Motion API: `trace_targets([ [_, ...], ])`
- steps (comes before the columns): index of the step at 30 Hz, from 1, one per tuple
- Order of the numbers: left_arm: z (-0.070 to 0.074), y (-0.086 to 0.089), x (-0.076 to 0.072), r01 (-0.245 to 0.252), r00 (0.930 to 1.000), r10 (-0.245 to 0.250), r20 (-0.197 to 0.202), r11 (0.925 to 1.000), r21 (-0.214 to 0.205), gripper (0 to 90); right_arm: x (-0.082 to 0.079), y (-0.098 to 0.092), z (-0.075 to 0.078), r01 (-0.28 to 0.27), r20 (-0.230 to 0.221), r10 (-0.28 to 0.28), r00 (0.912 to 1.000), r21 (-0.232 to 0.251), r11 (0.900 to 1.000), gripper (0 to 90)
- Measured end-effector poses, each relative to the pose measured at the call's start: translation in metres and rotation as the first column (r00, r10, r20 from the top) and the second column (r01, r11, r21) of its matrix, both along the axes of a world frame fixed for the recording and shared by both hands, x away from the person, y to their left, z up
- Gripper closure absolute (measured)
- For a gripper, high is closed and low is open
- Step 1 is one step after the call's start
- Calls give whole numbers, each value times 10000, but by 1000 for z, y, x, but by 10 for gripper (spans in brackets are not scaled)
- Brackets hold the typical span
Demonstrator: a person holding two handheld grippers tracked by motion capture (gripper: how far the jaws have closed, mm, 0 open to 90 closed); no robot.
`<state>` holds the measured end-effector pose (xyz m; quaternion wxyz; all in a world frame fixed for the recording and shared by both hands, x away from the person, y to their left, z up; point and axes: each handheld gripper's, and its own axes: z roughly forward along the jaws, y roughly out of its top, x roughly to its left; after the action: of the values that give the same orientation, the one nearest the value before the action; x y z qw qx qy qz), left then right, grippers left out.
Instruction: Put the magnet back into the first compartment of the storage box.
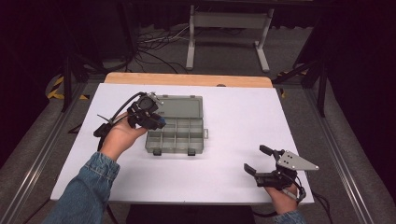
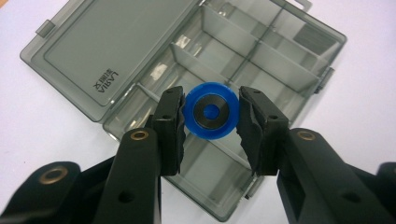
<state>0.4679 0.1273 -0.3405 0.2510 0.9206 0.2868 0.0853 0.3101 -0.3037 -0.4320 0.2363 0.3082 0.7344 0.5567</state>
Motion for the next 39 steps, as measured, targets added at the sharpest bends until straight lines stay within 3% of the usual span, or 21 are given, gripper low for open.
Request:
trace_targets([
  [7, -5, 3, 11, -401, 9992, 400, -89, 9991, -156, 623, 1, 0, 0, -41, -36, 41, 10000, 7, 10000, 84],
  [22, -20, 6, 31, -1033, 9944, 1036, -231, 9946, 109, 623, 1, 0, 0, -73, -54, 74, 10000, 102, 9999, 84],
  [39, -47, 9, 42, -1103, 9907, 1144, -734, 9923, 571, 621, 1, -2, 0, -76, -45, 76, 10000, 86, 9999, 85],
])
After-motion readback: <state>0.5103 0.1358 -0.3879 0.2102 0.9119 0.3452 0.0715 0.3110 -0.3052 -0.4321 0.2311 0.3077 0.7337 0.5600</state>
